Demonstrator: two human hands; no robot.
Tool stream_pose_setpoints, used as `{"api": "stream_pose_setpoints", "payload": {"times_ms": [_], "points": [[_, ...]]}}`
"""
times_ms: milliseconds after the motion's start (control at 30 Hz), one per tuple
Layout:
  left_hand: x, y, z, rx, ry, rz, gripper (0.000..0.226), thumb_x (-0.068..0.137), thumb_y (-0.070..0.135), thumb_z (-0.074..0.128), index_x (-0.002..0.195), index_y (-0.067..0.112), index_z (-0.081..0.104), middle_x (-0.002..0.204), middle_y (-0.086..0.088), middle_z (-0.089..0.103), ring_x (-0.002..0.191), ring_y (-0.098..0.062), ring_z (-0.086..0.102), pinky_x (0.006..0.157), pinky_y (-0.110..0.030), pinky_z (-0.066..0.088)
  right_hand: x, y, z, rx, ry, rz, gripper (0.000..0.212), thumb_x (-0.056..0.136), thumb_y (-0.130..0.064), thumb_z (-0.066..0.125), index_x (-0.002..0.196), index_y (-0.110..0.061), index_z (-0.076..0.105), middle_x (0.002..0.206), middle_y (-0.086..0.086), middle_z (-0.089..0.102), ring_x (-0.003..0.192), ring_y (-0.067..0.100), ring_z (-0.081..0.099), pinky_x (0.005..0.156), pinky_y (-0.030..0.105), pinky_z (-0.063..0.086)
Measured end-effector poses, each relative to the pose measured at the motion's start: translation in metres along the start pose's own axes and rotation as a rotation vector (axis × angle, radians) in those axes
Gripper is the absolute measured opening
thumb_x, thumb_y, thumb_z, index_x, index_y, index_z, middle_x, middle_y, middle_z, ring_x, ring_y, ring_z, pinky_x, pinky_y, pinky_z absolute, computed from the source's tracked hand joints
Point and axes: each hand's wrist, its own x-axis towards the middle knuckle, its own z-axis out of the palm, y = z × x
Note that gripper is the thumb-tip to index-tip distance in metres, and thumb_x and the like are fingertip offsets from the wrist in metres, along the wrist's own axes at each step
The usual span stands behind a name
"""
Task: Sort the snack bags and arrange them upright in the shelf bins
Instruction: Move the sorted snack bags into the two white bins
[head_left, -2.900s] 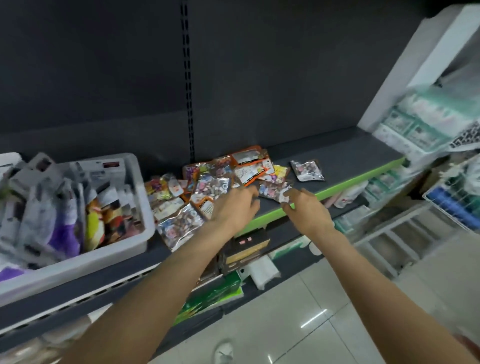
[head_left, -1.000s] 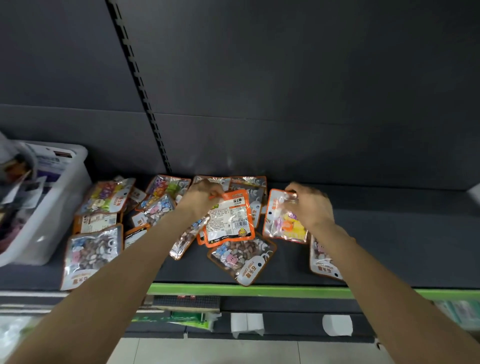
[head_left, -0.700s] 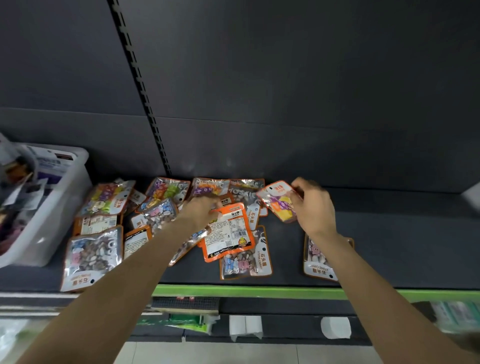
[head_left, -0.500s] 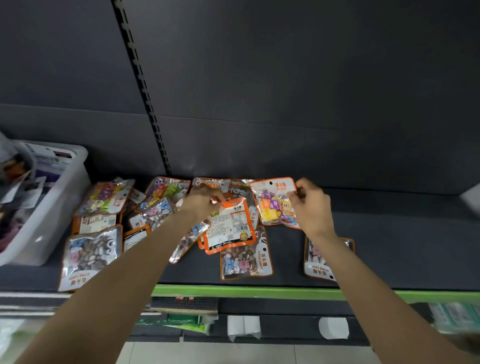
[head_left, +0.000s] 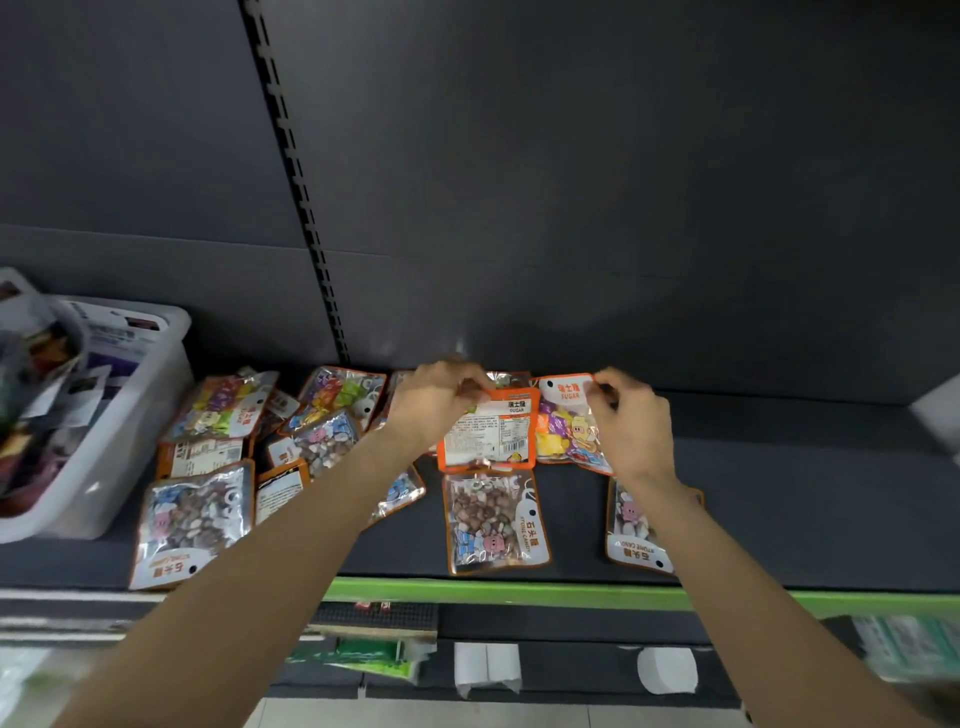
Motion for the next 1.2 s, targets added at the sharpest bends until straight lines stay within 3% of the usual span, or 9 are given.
{"api": "stream_pose_setpoints", "payload": {"times_ms": [367,733,867,1000,1067,1133,1200], "points": [[-0.051,0.034,-0.051,-0.033,0.342,0.146,0.01,0.088,0.02,0.064,0.092,0.023,0.072,0.086,0.011,0.065,0.082,-0.012,0.063,0.076,-0.035,0.053,-0.015,-0.034,-0.039,0.207,0.085,-0.009,0.014,0.092,-0.015,0.056,0.099,-0.015,0.069,0.095,0.003,0.071,0.09,0.021,0.066,0.076,0.04,0.055],[-0.155,-0.031,-0.139,-0.02,0.463,0.072,0.007,0.087,0.019,0.066,0.089,0.024,0.07,0.089,0.007,0.064,0.083,-0.01,0.059,0.075,-0.033,0.05,-0.074,-0.143,-0.002,0.189,-0.035,-0.299,0.013,0.094,-0.021,0.056,0.098,-0.018,0.069,0.092,-0.003,0.071,0.085,0.015,0.066,0.072,0.038,0.055],[-0.198,-0.08,-0.187,0.027,0.532,0.044,0.007,0.087,0.016,0.066,0.091,0.021,0.071,0.089,0.005,0.066,0.085,-0.014,0.06,0.075,-0.034,0.049,-0.104,-0.209,0.03,0.261,-0.081,-0.376,0.014,0.093,-0.016,0.057,0.095,-0.015,0.07,0.09,-0.006,0.07,0.084,0.008,0.064,0.075,0.025,0.051],[-0.247,-0.136,-0.245,0.007,0.584,0.025,0.011,0.087,0.01,0.065,0.093,0.015,0.072,0.088,0.008,0.063,0.085,-0.012,0.06,0.076,-0.025,0.045,-0.146,-0.283,0.072,0.363,-0.024,-0.407,0.013,0.093,-0.015,0.057,0.091,-0.016,0.07,0.086,-0.012,0.066,0.079,-0.001,0.058,0.069,0.002,0.04],[-0.269,-0.166,-0.277,0.001,0.578,0.001,0.011,0.088,0.012,0.064,0.095,0.016,0.072,0.092,0.005,0.066,0.086,-0.012,0.06,0.077,-0.027,0.048,-0.169,-0.321,0.096,0.397,-0.011,-0.403,0.013,0.092,-0.013,0.057,0.091,-0.016,0.07,0.085,-0.012,0.066,0.079,0.001,0.059,0.07,0.006,0.042],[-0.289,-0.197,-0.308,0.01,0.577,-0.003,0.011,0.088,0.012,0.064,0.094,0.017,0.072,0.093,0.004,0.067,0.088,-0.015,0.061,0.08,-0.03,0.048,-0.19,-0.359,0.12,0.431,-0.017,-0.395,0.014,0.092,-0.012,0.057,0.091,-0.015,0.071,0.084,-0.009,0.068,0.079,0.005,0.061,0.074,0.019,0.048],[-0.306,-0.22,-0.334,0.034,0.568,0.001,0.011,0.087,0.011,0.064,0.092,0.018,0.071,0.093,0.004,0.067,0.088,-0.014,0.06,0.078,-0.026,0.043,-0.206,-0.39,0.14,0.46,-0.021,-0.377,0.014,0.091,-0.011,0.058,0.092,-0.014,0.071,0.085,-0.006,0.069,0.081,0.008,0.062,0.078,0.025,0.05]]}}
